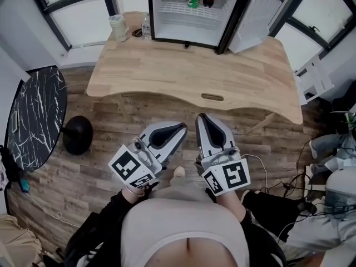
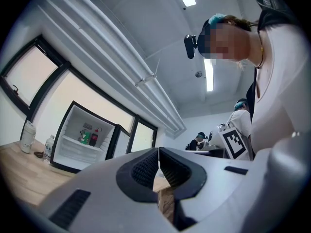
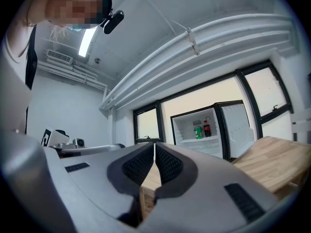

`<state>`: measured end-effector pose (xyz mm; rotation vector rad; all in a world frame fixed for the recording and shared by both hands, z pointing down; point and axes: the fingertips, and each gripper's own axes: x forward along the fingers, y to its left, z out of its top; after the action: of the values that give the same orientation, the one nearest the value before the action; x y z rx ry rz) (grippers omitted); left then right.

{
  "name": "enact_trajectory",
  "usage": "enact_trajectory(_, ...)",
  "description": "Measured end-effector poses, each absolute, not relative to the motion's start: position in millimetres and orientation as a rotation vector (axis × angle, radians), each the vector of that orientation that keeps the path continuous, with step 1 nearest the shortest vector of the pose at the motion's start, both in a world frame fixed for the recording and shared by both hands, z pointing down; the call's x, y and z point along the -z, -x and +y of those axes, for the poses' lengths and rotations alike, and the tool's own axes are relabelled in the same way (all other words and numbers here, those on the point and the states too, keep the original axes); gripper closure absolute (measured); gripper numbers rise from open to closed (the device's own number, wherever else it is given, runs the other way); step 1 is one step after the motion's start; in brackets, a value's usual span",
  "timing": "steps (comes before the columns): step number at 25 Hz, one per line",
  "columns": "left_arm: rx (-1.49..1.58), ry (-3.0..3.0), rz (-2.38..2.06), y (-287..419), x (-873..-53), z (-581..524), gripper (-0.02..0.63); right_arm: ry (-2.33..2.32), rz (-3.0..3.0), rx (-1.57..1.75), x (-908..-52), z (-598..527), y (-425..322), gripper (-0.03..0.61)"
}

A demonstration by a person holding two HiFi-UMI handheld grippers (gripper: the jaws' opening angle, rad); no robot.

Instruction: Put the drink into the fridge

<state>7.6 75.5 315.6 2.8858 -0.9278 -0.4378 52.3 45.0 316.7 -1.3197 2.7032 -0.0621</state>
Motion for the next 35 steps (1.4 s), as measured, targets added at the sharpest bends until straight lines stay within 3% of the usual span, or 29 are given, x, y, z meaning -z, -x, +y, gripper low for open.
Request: enact_trajectory(35, 0.439, -2.910, -0.859, 52.1, -319.7, 266.1, 0.601, 1.318, 2.695, 0.070, -326.1, 248.6, 18.6, 0.545)
